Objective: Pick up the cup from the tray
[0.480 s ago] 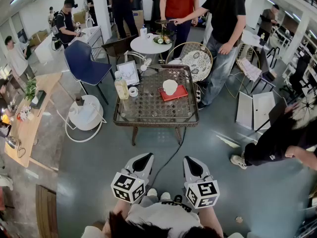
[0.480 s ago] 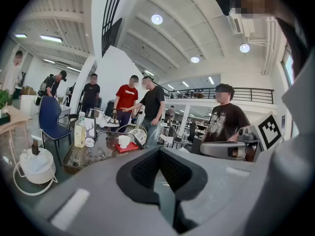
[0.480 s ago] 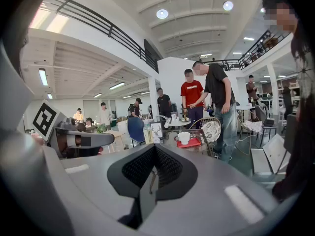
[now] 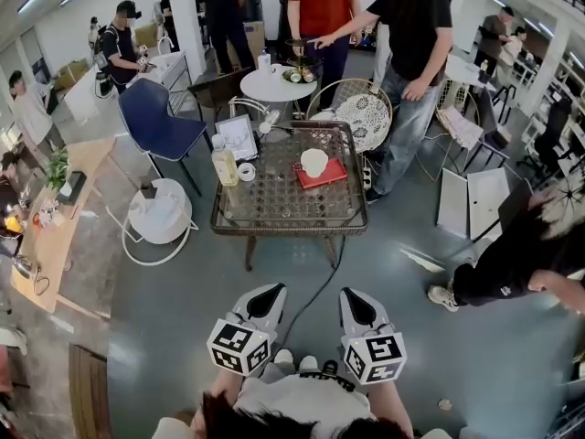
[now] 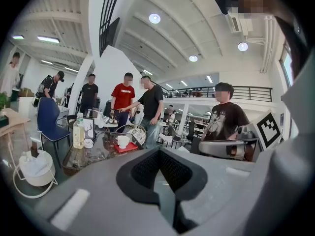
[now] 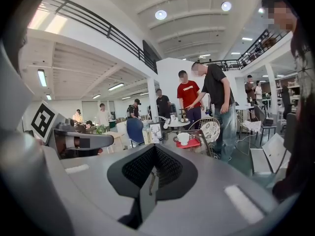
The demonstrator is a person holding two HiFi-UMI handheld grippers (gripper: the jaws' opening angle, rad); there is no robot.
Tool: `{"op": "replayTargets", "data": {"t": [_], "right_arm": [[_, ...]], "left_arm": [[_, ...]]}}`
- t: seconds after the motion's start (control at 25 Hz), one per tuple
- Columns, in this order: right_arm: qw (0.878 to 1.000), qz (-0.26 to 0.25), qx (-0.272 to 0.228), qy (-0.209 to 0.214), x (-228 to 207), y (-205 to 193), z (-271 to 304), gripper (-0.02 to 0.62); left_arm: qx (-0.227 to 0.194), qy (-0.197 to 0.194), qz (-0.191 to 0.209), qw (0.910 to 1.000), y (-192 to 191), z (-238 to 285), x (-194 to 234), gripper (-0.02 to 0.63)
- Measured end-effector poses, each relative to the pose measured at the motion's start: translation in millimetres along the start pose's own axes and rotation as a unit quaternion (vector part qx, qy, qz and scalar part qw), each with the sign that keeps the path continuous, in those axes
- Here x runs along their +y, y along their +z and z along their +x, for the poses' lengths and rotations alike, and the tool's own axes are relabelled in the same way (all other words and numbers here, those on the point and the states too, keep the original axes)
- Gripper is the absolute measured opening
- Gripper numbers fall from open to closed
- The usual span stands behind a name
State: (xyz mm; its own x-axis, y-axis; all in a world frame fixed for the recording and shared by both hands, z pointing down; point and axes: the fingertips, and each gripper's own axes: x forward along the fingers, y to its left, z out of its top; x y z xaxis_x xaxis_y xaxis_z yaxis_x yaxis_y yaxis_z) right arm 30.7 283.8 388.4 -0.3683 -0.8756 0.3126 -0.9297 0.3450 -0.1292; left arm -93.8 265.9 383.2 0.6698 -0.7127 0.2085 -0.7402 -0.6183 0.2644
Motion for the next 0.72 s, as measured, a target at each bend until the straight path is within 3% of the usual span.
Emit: {"op": "replayTargets", "data": {"t": [0.44, 0.6, 0.72], "right_arm": [[1.000, -0.015, -0.008, 0.009, -3.0, 5.2, 1.4, 0.034], [0.998, -0.035, -0.016, 0.043, -0.4, 13.1, 2.5, 0.170], [0.998, -0.036, -0.025, 0.051, -5.1, 19.3, 4.4, 0.191]], "left_arm": [[0.005, 0.003, 0.004, 1.0000, -1.2, 1.2, 1.6, 0.000], [0.017, -0.006, 0.000, 0.9998, -0.7, 4.1, -1.6, 0.032], [0.022, -0.004, 0.007, 0.9997, -0.4, 8.5, -3.8, 0.035]]}}
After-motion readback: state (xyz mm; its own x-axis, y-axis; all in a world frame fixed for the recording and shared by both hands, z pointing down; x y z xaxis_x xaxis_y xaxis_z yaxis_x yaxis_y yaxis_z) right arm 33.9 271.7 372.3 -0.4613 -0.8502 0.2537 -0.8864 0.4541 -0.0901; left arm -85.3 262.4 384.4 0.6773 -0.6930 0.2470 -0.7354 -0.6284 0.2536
